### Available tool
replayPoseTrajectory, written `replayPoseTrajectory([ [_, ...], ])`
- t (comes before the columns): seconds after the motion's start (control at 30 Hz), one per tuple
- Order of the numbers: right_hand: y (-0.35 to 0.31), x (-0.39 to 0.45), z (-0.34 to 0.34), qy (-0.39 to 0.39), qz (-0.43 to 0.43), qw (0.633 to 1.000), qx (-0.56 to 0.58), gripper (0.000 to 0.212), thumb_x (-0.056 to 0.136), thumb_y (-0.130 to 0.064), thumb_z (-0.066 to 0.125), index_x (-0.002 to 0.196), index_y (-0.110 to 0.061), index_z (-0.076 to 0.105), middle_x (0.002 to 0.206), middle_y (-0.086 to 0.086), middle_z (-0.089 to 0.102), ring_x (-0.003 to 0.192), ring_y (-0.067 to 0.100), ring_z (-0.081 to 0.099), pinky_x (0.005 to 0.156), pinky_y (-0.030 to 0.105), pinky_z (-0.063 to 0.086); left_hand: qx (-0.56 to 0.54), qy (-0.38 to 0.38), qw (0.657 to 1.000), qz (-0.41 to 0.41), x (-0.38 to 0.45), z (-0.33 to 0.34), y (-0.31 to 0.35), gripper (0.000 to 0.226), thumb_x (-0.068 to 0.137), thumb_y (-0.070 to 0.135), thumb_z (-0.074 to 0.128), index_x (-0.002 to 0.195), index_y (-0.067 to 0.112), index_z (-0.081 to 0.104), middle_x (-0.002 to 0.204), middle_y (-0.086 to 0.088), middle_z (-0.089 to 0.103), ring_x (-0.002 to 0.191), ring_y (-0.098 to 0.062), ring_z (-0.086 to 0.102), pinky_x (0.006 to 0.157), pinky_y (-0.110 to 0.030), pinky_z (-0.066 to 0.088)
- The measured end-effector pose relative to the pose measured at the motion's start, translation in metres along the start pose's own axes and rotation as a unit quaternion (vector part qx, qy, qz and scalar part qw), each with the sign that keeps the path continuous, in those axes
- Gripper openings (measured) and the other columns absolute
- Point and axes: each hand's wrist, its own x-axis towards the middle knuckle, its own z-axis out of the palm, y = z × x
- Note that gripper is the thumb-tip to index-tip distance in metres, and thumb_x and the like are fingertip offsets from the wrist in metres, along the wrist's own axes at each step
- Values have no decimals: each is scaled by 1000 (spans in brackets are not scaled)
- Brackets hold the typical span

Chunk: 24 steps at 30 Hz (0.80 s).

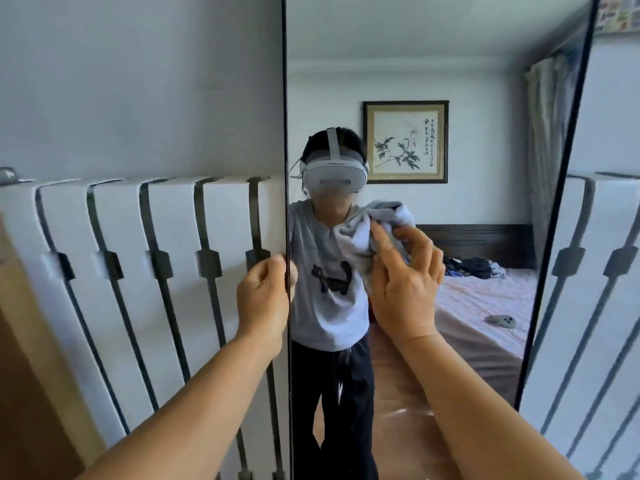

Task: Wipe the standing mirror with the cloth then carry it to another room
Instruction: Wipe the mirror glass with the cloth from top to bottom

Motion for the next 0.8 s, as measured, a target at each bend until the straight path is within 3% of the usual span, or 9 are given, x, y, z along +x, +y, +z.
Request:
replayPoseTrajectory([
  [0.17,62,10,-28,92,109,990,-5,37,88,-25,42,121,-26,59,116,16,50,99,38,45,89,31,25,-42,-1,998,39,-3,3,-8,37,88,33,49,70,2,57,57,-6,54,53,-20,44,48,-28,35],
  [0.27,103,6,-44,153,198,968,1,38,88,-27,42,122,-30,57,119,14,48,106,36,42,91,31,26,-40,2,996,77,-4,3,-16,34,90,33,52,63,12,56,42,9,54,38,-6,45,38,-19,35],
  [0.33,118,-3,-49,172,212,962,7,40,87,-33,39,123,-34,55,119,12,47,108,33,40,92,30,27,-43,4,993,108,-4,2,-22,34,91,30,53,59,19,53,38,16,53,32,4,45,34,-8,33],
  [0.4,122,-9,-48,177,212,961,24,41,86,-37,37,122,-35,55,120,9,47,109,31,39,95,31,27,-40,0,992,120,-1,-2,-28,40,90,32,54,54,15,54,39,12,55,34,0,46,36,-7,34],
  [0.5,114,-24,-40,198,223,953,52,41,85,-38,36,120,-34,57,119,8,46,110,29,38,99,38,31,-28,-29,992,123,-1,-7,-47,36,88,36,54,63,12,63,53,-5,60,52,-18,52,53,-22,51],
  [0.6,97,-45,-26,185,198,962,44,39,86,-29,40,121,-34,56,119,10,46,109,30,39,97,41,32,-42,-30,992,111,-3,-15,-66,20,87,28,60,98,17,72,90,-18,72,76,-23,63,85,-45,55],
  [0.7,75,-62,-12,158,171,972,25,37,89,-24,44,123,-31,56,122,12,47,108,33,39,90,36,28,-35,-36,993,102,-6,-21,-78,26,87,22,61,111,16,67,110,-18,69,103,-33,65,93,-47,51],
  [0.8,40,-76,4,125,121,985,21,34,91,-26,45,123,-31,56,120,13,48,102,33,41,84,30,22,-50,-44,994,91,-8,-24,-85,26,86,20,62,112,17,66,113,-14,69,107,-32,63,94,-45,51],
])
